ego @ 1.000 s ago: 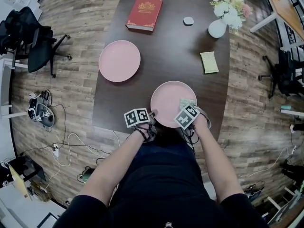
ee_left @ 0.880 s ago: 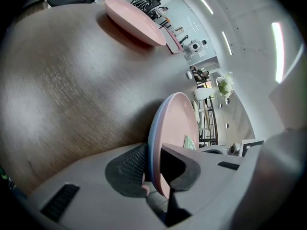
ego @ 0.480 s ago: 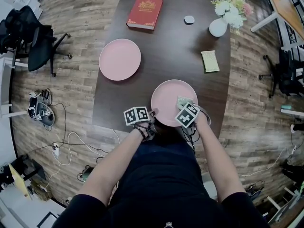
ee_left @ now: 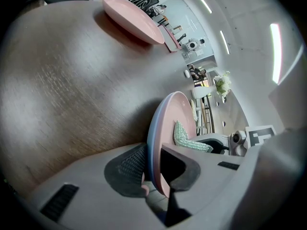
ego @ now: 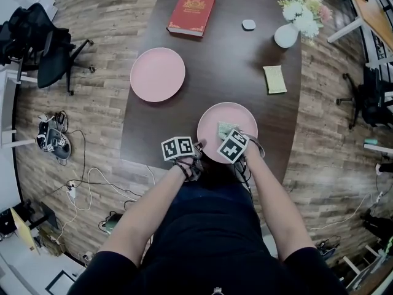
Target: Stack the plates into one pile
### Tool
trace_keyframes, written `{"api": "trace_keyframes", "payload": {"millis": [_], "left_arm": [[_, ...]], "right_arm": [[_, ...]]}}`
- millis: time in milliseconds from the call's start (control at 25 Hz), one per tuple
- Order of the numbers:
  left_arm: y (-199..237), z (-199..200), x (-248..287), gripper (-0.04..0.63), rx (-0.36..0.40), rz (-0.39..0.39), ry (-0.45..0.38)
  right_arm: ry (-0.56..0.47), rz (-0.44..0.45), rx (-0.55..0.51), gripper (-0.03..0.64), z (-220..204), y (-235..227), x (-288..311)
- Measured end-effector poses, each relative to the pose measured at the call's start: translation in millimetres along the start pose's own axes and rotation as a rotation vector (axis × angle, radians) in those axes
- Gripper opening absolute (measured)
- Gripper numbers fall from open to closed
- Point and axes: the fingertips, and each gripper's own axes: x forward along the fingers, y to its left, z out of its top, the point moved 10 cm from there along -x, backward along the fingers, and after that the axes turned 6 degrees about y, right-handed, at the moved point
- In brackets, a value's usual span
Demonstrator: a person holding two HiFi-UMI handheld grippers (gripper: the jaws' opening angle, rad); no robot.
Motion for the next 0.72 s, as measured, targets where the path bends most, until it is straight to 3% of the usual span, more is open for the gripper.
{"api": "trace_keyframes", "payload": {"millis": [400, 720], "left_arm": [[0.6, 0.0, -0.1, 0.05, 0.006, -0.005, 0.0], [0.0, -0.6, 0.0, 0.05, 0.016, -0.004, 0.0]], "right_arm": [[-0.037, 0.039, -0.028, 0.084, 29.0, 10.0, 5.2], [-0.134, 0.117, -0.001, 0.084, 46.3, 17.5, 6.7]]}}
